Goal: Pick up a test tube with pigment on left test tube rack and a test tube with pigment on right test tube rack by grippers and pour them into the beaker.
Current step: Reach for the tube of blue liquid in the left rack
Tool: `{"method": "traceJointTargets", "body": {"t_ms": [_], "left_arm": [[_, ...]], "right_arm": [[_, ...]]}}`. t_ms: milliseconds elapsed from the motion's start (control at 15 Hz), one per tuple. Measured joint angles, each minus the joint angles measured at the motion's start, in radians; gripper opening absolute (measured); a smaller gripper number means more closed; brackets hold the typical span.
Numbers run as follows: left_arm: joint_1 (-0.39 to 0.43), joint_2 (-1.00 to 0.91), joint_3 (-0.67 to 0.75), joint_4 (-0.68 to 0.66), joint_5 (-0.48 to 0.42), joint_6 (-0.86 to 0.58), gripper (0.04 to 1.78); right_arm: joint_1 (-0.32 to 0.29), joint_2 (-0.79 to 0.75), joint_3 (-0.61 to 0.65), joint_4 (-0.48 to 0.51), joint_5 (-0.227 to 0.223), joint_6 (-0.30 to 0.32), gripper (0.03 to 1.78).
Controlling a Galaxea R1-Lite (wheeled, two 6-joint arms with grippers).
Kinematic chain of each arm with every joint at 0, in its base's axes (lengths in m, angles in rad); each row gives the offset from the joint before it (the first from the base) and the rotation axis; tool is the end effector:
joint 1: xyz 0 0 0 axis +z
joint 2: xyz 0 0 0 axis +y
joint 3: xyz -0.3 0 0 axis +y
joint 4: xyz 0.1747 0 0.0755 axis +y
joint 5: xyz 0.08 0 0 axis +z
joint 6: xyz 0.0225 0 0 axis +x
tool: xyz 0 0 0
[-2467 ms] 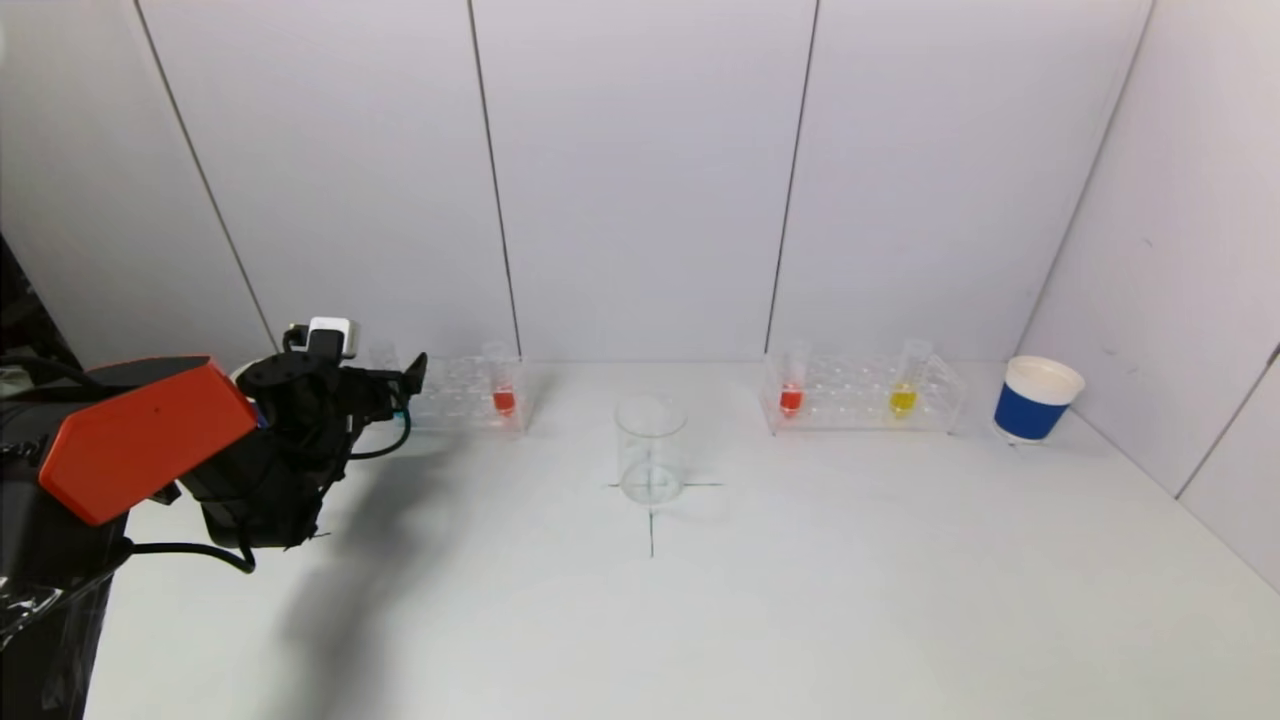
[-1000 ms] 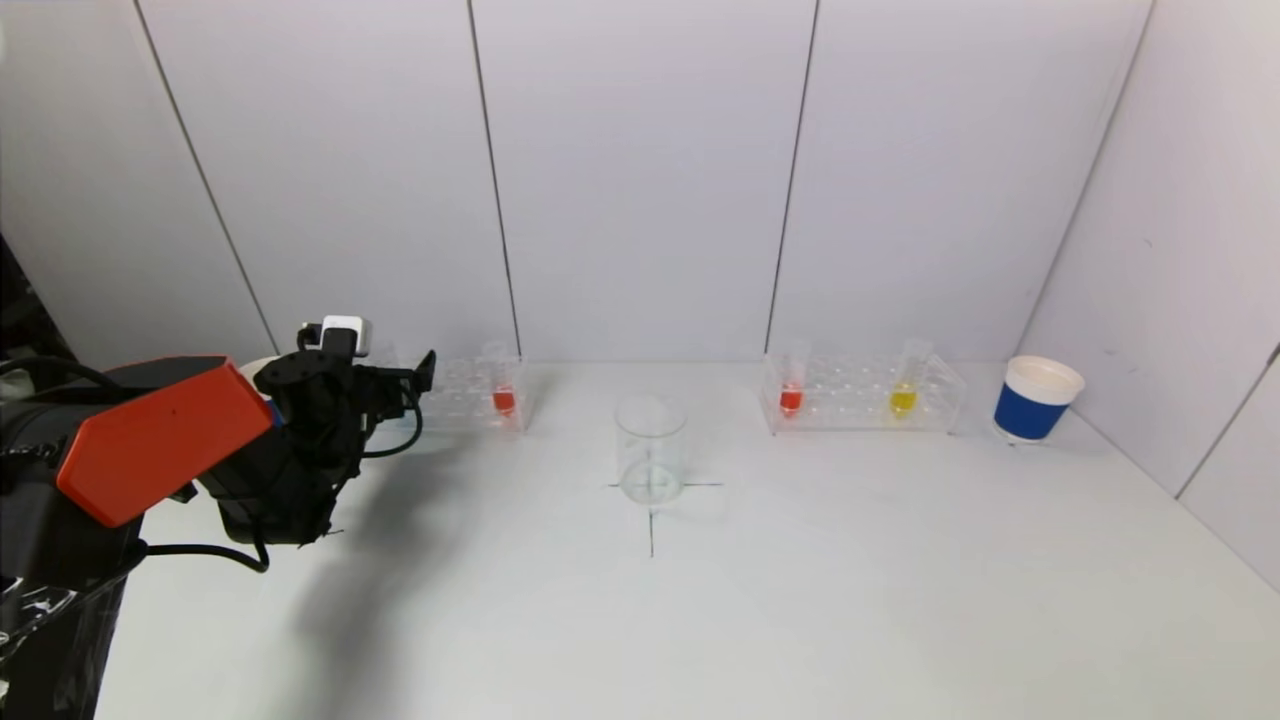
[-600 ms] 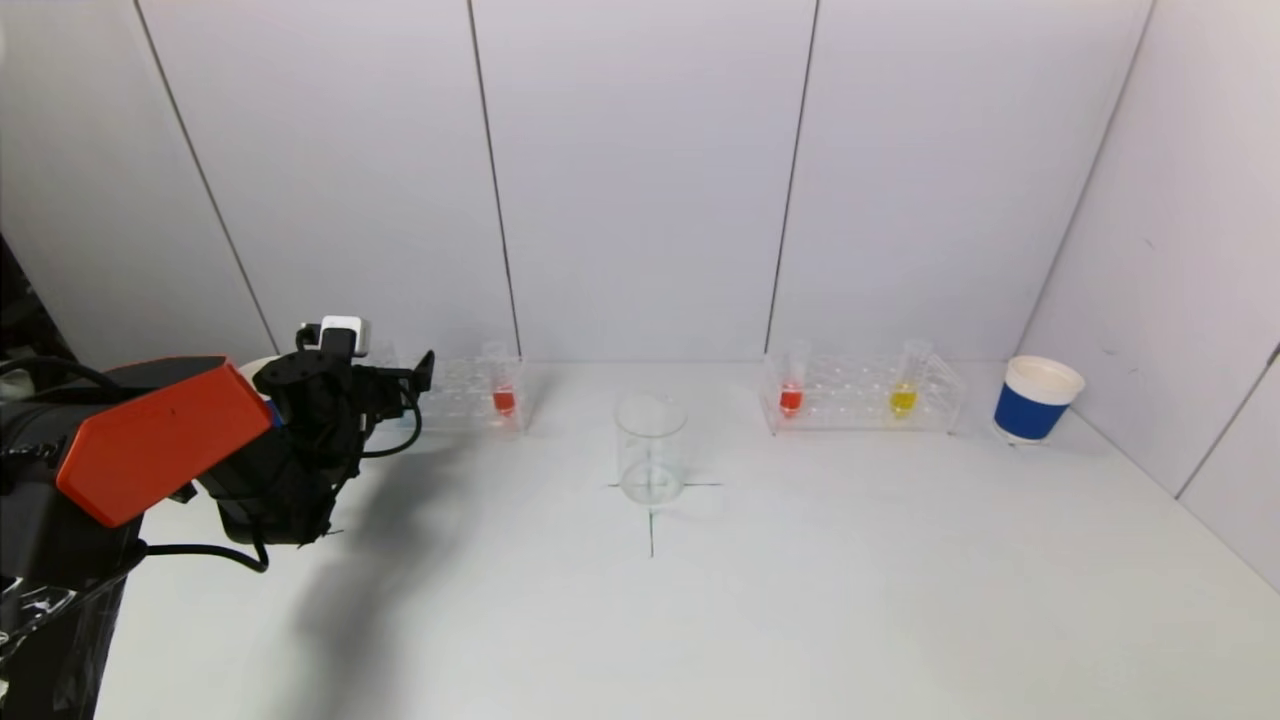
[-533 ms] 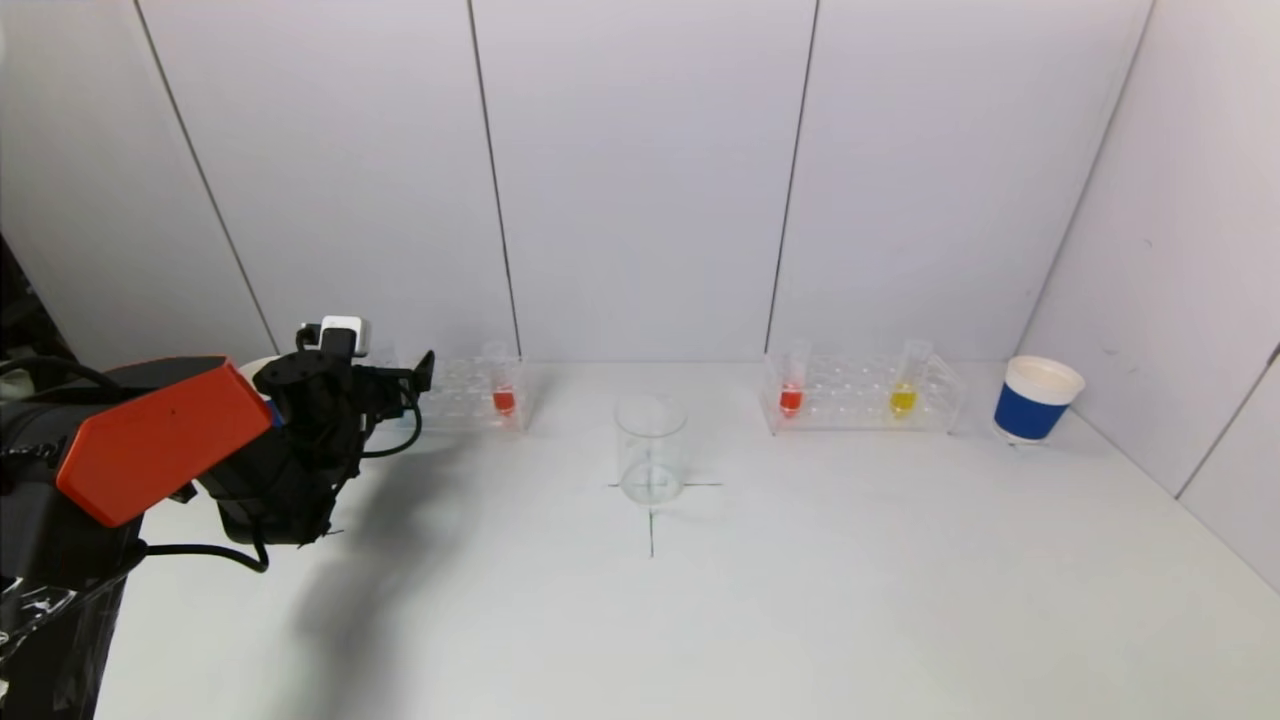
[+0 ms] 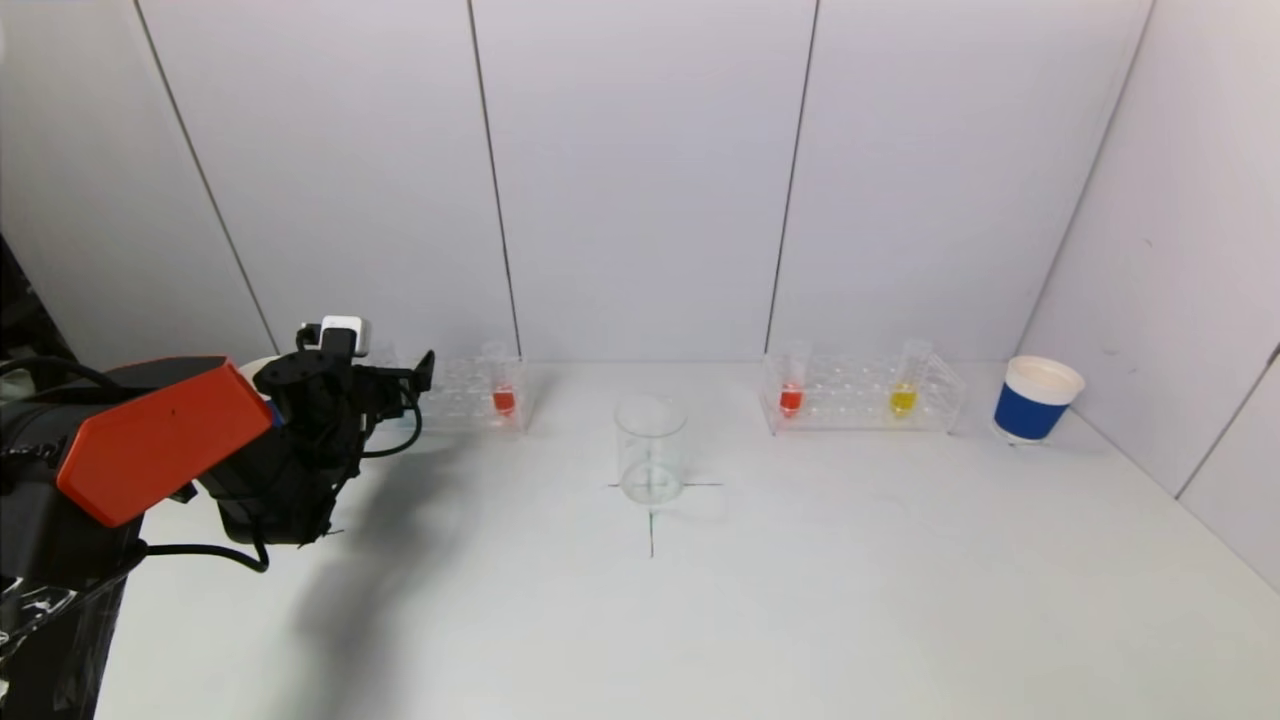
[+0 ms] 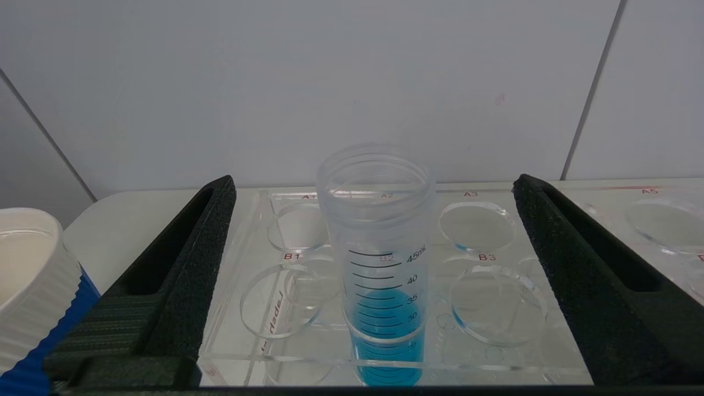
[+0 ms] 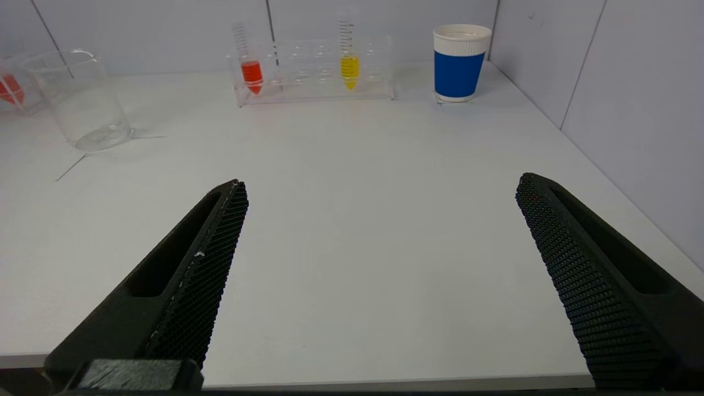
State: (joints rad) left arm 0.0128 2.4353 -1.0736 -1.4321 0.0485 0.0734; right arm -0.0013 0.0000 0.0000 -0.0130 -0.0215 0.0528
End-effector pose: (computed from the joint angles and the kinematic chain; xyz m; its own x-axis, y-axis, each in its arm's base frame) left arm 0.4405 0.0067 0.0467 0.9956 0.0612 0.0703 -0.0661 0.9954 0.0698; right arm -0.0228 -0.0005 0.0768 0.9997 -0.0228 0.0130 0.0221 0.9983 0.0531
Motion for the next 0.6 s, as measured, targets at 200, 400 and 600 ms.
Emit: {"method": "traceJointTargets", "body": {"t_ms": [200, 400, 600], "left_arm": [[0.0, 0.0, 0.0, 0.0, 0.0, 0.0, 1.76], [0.0, 0.0, 0.0, 0.0, 0.0, 0.0, 1.76], [0.0, 0.0, 0.0, 0.0, 0.0, 0.0, 1.76]], "right_arm": [[0.0, 0.0, 0.0, 0.0, 0.0, 0.0, 1.77], [0.0, 0.0, 0.0, 0.0, 0.0, 0.0, 1.77], [0.0, 0.0, 0.0, 0.0, 0.0, 0.0, 1.77]]}}
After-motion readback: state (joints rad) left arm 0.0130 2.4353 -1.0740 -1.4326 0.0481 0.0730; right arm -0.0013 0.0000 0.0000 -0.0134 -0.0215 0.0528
